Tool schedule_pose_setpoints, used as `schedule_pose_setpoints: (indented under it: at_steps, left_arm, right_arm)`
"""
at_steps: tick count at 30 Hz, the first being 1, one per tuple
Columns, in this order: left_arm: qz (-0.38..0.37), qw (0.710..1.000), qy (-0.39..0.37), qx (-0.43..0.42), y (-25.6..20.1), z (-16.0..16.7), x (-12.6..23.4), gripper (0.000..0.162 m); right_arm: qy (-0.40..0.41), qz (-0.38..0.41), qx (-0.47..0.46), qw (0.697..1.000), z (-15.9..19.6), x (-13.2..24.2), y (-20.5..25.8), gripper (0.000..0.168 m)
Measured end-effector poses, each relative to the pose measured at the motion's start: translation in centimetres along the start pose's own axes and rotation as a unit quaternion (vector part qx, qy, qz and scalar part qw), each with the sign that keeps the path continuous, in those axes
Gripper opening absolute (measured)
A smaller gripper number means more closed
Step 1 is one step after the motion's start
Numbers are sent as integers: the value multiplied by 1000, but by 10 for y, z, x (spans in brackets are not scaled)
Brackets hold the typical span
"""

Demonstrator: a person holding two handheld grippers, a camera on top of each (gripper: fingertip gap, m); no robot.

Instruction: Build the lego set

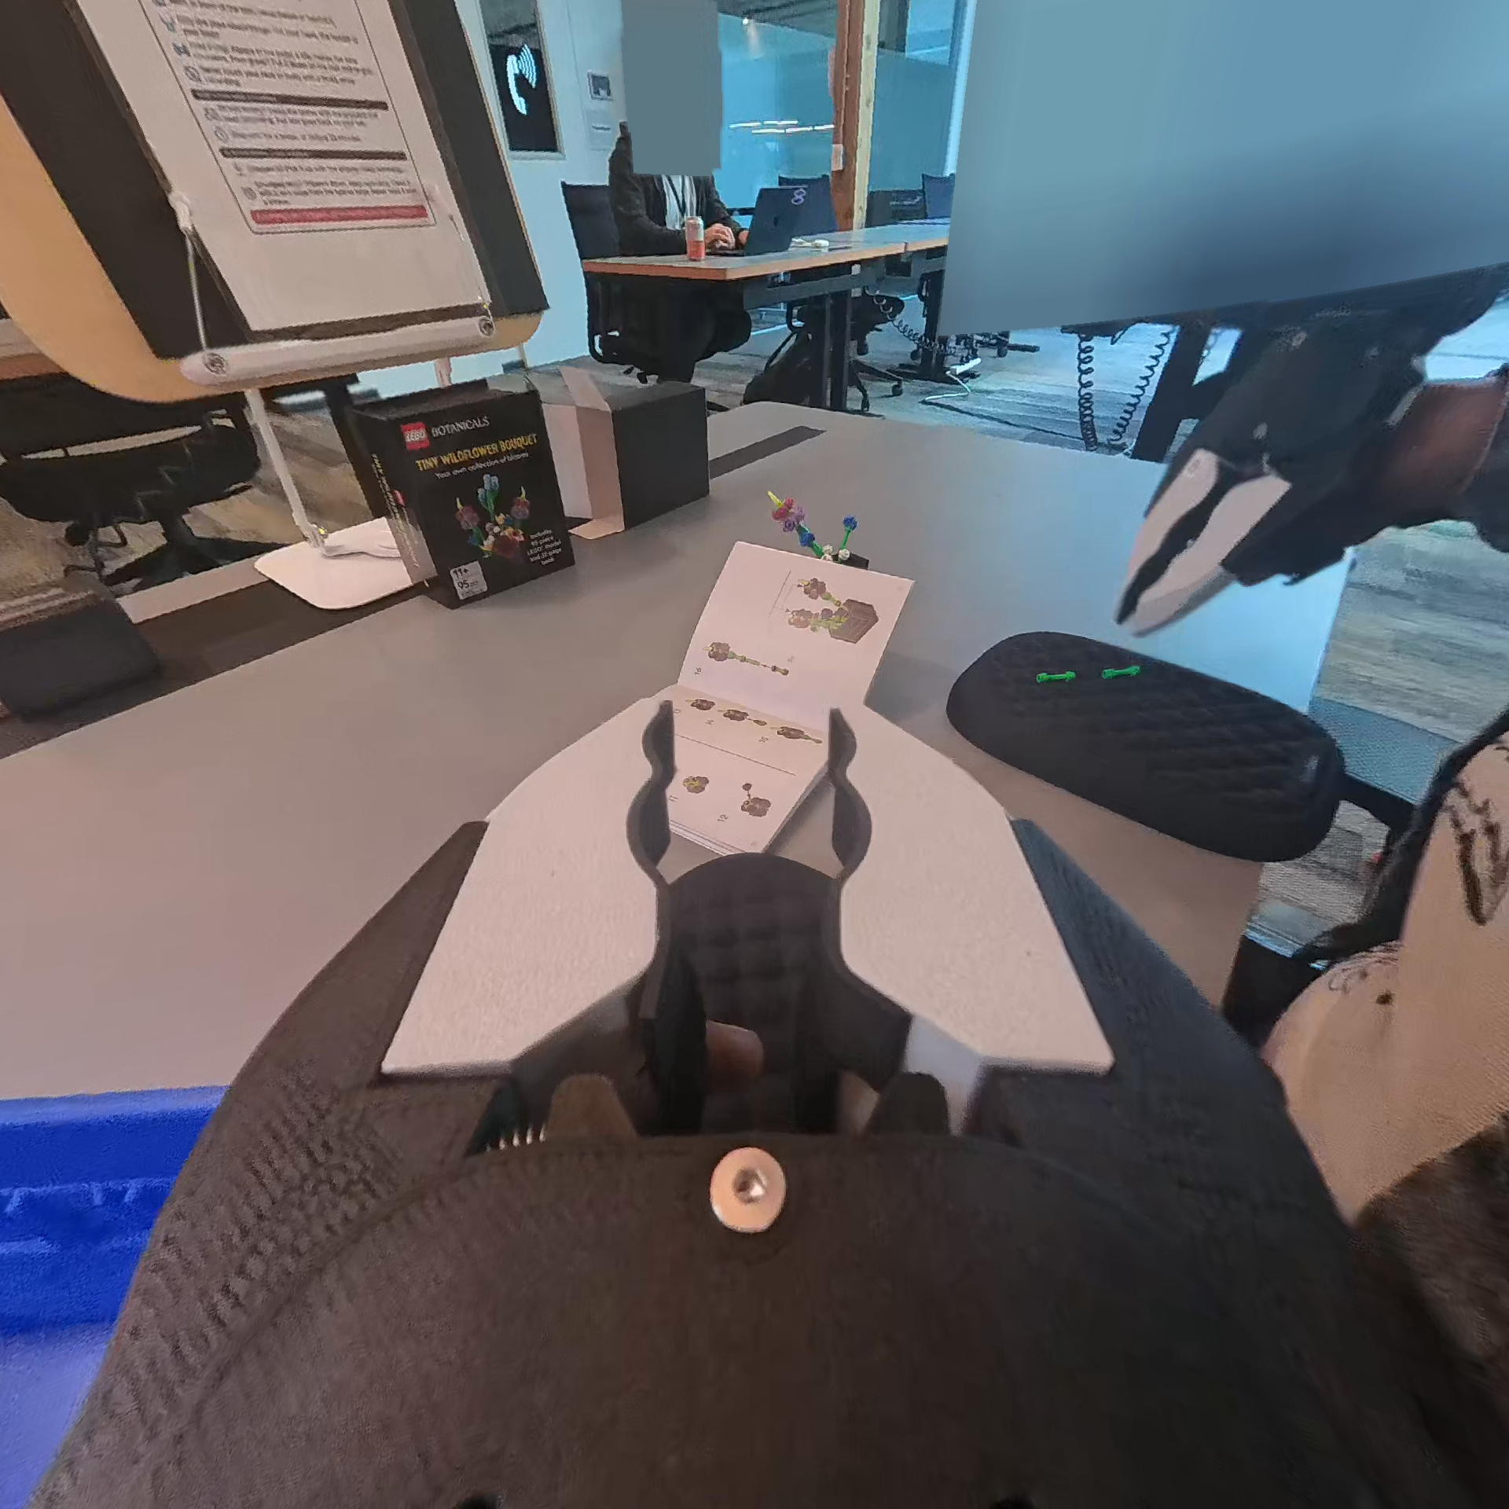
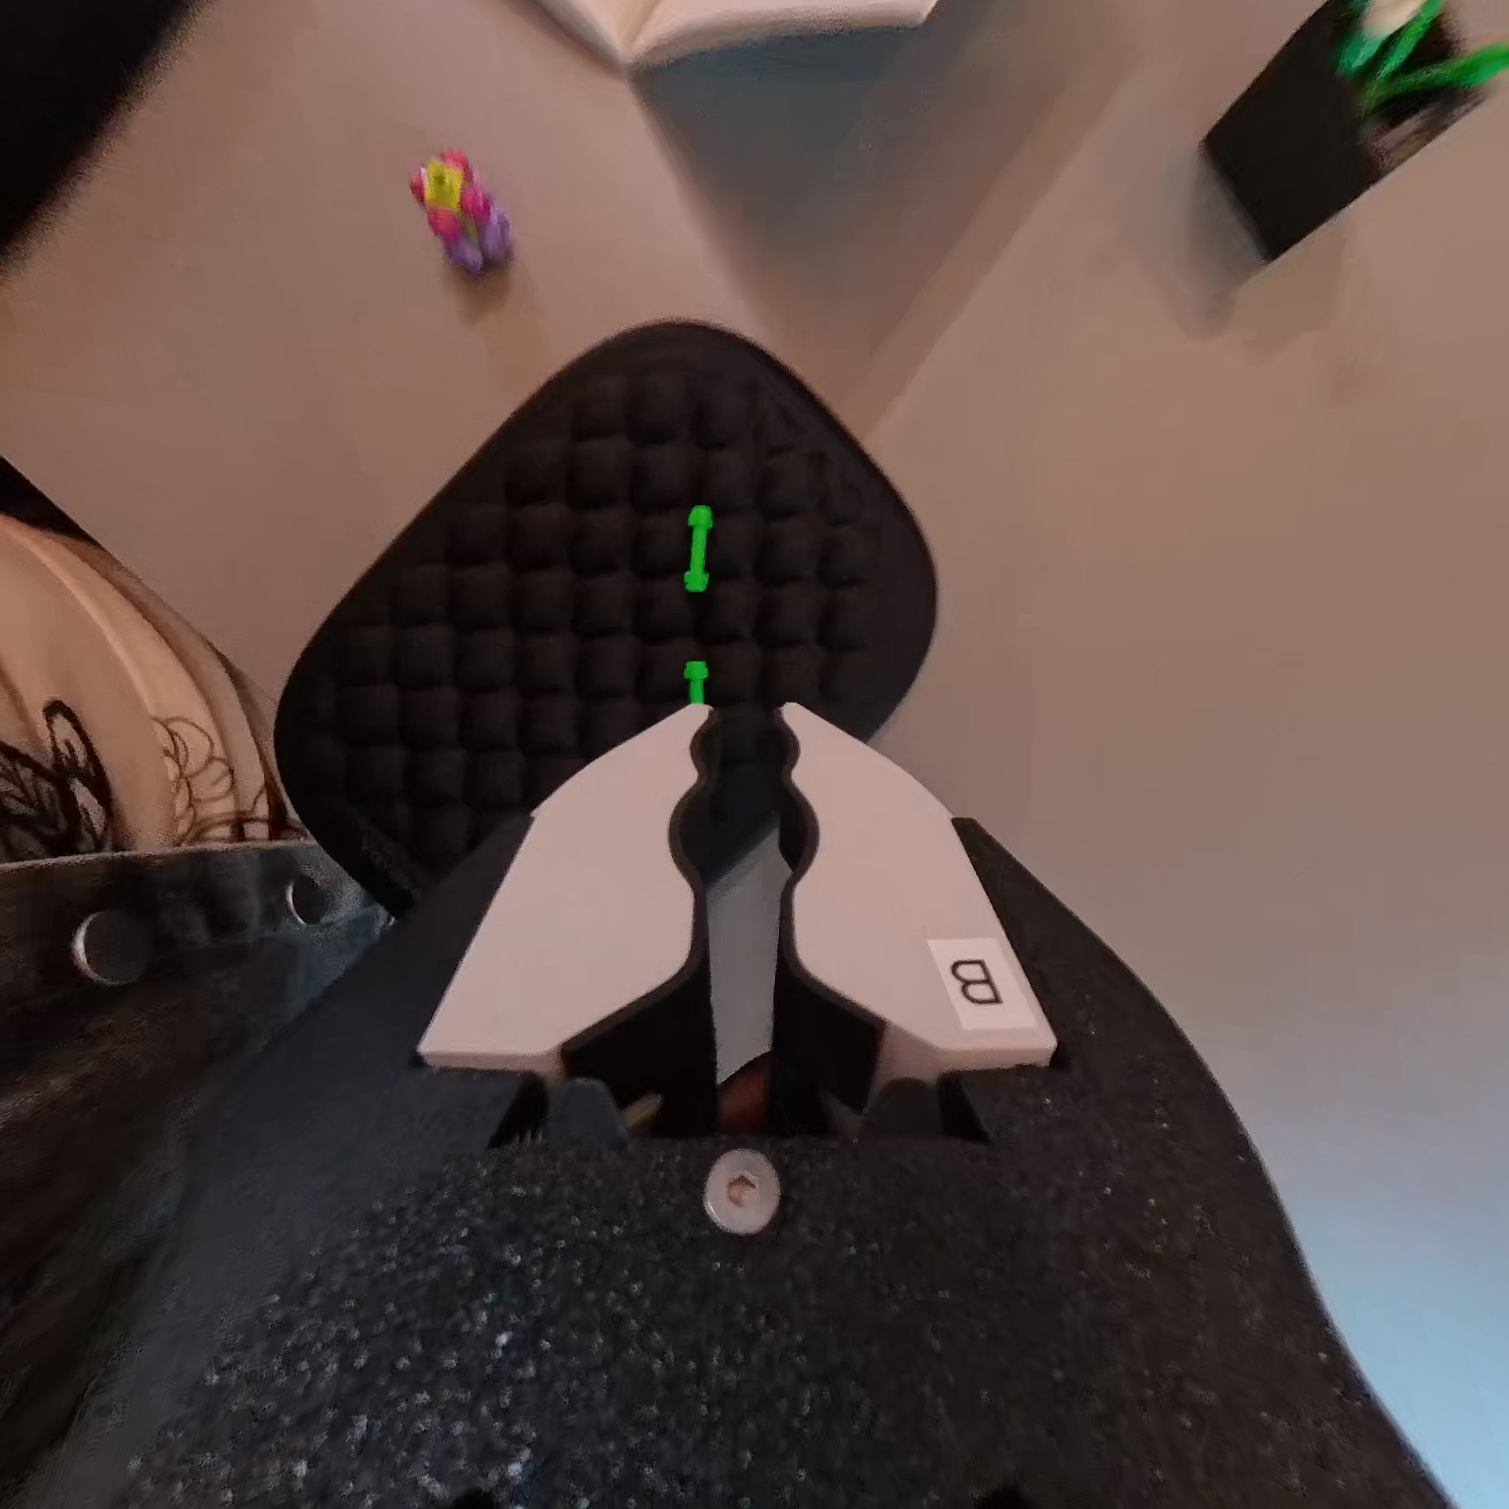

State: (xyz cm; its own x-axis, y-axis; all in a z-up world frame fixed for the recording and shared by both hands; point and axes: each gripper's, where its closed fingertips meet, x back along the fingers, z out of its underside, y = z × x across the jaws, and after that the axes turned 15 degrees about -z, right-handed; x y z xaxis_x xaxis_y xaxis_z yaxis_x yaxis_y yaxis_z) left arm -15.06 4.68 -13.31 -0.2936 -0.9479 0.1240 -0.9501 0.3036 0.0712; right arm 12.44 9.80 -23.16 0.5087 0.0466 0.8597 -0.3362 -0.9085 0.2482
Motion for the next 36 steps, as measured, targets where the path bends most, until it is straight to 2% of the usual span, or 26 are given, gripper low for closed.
schedule_pose_setpoints:
  at_steps: [1,4,6,9,13,16,18,20,21,23,25,26,28,31,36]
  left_arm:
    - [3,1000,3,6,0,-2,3,38]
    - [7,1000,6,20,5,-13,17,47]
    - [-10,1000,-3,27,17,-23,30,51]
    - [-47,998,0,33,43,-32,52,66]
    - [-84,994,66,22,77,-27,78,56]
    - [-106,987,118,-13,104,-18,93,56]
    - [-100,978,175,-60,123,1,100,56]
    - [-100,963,230,-101,146,23,101,43]
    - [-67,953,268,-127,148,38,101,33]
    - [9,911,350,-219,151,73,102,27]
    - [84,839,410,-349,158,105,102,20]
    - [115,812,417,-393,159,116,97,20]
    - [174,787,426,-411,153,129,86,19]
    - [234,777,429,-398,147,138,77,16]
    - [261,765,447,-384,151,150,77,12]
  right_arm:
    - [-29,5,7,1000,-9,4,-2,12]
    - [-164,16,49,985,-46,29,-2,26]
    - [-230,7,68,971,-65,38,4,48]
    - [-275,-13,102,956,-82,37,16,75]
    - [-296,-36,125,946,-91,27,24,88]
    - [-298,-42,116,947,-93,19,19,90]
    - [-306,-47,112,944,-96,18,17,87]
    - [-313,-56,113,941,-101,19,17,83]
    - [-316,-57,113,940,-103,19,16,82]
    - [-316,-58,113,940,-106,19,14,79]
    - [-314,-62,116,940,-108,18,16,78]
    - [-313,-63,116,940,-108,17,17,78]
    - [-309,-60,115,942,-108,16,18,77]
    - [-306,-43,114,944,-103,18,17,76]
    - [-306,-27,99,947,-95,24,10,75]
